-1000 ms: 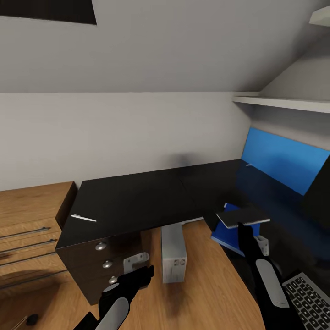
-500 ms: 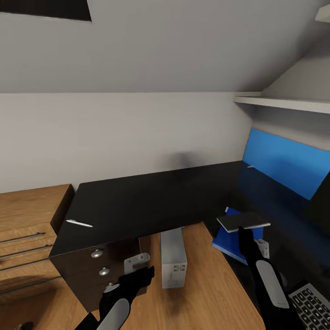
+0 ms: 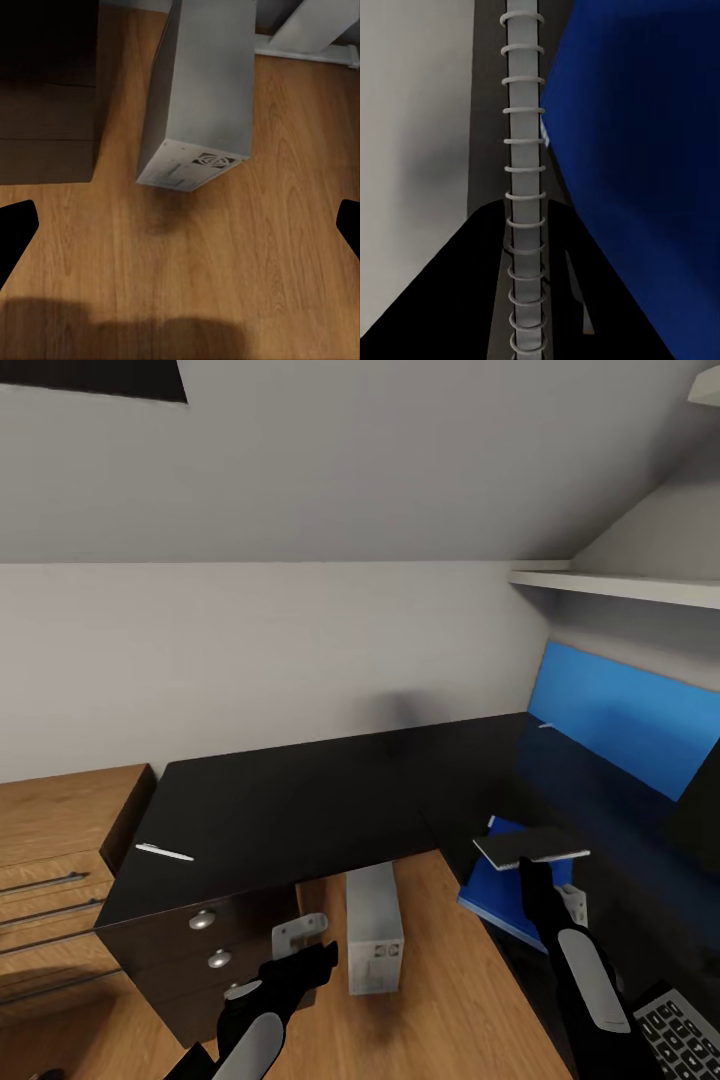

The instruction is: In the bedroom, organize the workspace by keeping the computer under the desk, ensuring the monitor is on the desk, placing the keyboard on the desk next to the monitor, placing the mouse on the desk next to the keyboard, moving the folder from the swivel chair onto the desk next to the mouse, stacking the notebook on top of the folder with the pen on top of the notebook, and positioning the swivel chair next to the desk.

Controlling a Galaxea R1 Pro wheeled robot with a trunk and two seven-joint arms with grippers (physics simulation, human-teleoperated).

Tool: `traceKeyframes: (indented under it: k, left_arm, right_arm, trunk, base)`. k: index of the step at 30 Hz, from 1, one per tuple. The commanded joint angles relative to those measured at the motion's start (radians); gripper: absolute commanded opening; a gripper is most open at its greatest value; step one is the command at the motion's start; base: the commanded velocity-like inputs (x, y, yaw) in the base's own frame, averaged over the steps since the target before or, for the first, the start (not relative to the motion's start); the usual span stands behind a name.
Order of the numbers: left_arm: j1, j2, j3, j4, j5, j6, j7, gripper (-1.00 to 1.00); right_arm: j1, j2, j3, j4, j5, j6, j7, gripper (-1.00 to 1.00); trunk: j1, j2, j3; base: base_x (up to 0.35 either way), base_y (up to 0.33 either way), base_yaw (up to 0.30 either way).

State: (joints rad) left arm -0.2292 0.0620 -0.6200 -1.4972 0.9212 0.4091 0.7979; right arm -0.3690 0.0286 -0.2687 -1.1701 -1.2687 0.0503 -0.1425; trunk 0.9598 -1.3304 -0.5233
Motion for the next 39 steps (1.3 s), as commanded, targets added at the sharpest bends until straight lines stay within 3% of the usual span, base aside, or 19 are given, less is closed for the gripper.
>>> traceKeyframes:
  k: [1,4,5,21,35,39]
  left_arm:
    - [-0.001,0.001,-0.002,-0.001,0.005,0.002,0.007,1.0]
    - [-0.001,0.001,-0.002,-0.001,0.005,0.002,0.007,1.0]
    - [-0.001,0.001,-0.001,-0.001,0.005,0.002,0.007,1.0]
    - [-0.001,0.001,-0.001,-0.001,0.003,0.002,0.007,1.0]
    - [-0.001,0.001,-0.001,-0.001,0.003,0.002,0.005,1.0]
    - [-0.001,-0.001,0.003,0.003,0.007,0.004,0.005,1.0]
  right_arm:
    - [-0.001,0.001,-0.003,-0.002,-0.008,0.005,-0.002,-1.0]
    - [-0.001,0.001,-0.003,-0.002,-0.007,0.005,-0.003,-1.0]
    - [-0.001,0.001,-0.003,-0.002,-0.006,0.005,-0.003,1.0]
    - [-0.001,0.001,-0.003,-0.002,-0.006,0.005,-0.003,1.0]
    - [-0.001,0.002,0.001,-0.013,-0.002,0.004,0.002,1.0]
    - [-0.001,0.008,0.005,-0.059,-0.005,0.003,0.007,1.0]
  trunk:
    - [0.0,-0.001,-0.001]
    - [0.0,-0.001,-0.001]
    - [0.0,-0.001,-0.001]
    - [0.0,-0.001,-0.001]
    - [0.0,-0.001,-0.001]
    - [-0.015,0.027,0.011]
  base:
    - [0.004,-0.004,0.0]
    - [0.003,-0.003,0.0]
    - [0.0,0.0,0.0]
    - [-0.002,0.0,0.0]
    - [-0.133,0.0,0.0]
    - [-0.013,0.0,0.0]
